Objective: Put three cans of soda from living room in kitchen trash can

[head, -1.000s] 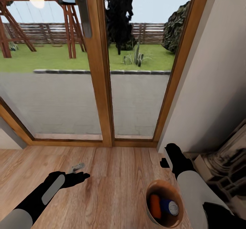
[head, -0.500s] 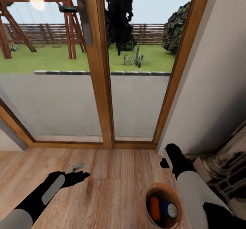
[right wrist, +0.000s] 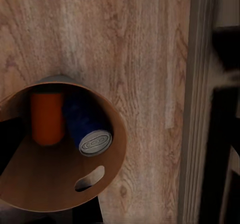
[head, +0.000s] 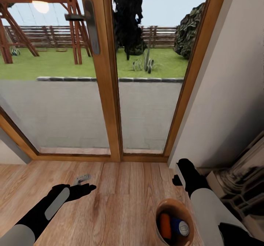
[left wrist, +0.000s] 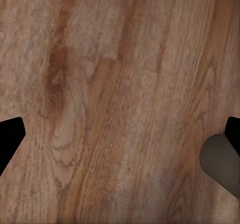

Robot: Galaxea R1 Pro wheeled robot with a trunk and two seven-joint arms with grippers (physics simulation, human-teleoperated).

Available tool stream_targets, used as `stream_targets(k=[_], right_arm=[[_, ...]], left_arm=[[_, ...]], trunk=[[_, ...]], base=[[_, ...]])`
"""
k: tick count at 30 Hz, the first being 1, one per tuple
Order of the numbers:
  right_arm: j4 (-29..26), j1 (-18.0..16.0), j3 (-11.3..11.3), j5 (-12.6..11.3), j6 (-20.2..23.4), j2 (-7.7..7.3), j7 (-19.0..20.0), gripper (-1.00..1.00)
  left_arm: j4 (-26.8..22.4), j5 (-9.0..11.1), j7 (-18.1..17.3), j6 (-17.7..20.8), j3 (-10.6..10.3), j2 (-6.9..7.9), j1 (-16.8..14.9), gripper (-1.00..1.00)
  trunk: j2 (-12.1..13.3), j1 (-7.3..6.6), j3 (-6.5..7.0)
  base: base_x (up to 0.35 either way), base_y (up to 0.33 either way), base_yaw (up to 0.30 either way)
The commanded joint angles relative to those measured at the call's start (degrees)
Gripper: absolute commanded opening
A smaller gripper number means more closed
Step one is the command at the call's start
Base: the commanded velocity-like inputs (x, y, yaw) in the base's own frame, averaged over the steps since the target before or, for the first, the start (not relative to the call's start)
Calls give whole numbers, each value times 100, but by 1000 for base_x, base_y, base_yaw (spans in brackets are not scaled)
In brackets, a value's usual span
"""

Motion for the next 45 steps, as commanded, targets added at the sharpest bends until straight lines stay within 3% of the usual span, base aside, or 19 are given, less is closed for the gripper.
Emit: stream_targets(k=[1,16,27,33,42,45], right_arm=[[8,19,1,-2,0,0,-1,100],[76,51,1,-11,-308,4,-2,100],[119,53,-2,-13,-373,4,2,100],[331,53,4,25,-646,1,2,100],[561,54,219,77,-809,8,-2,100],[701,59,236,84,-1070,24,-2,100]], left_arm=[[2,-1,6,-3,0,-3,1,100],[516,5,2,-368,0,-7,-6,100],[595,7,2,-410,0,-7,-7,100],[605,7,-1,-416,4,-7,-7,100],[606,7,6,-417,1,-7,-7,100],[606,7,7,-417,0,-7,-7,100]], trunk=[[42,-23,18],[643,-352,288],[1084,-594,485],[1325,-725,593],[1686,-923,755],[1806,-989,808]], base=[[0,0,0],[0,0,0],[0,0,0],[0,0,0],[0,0,0],[0,0,0]])
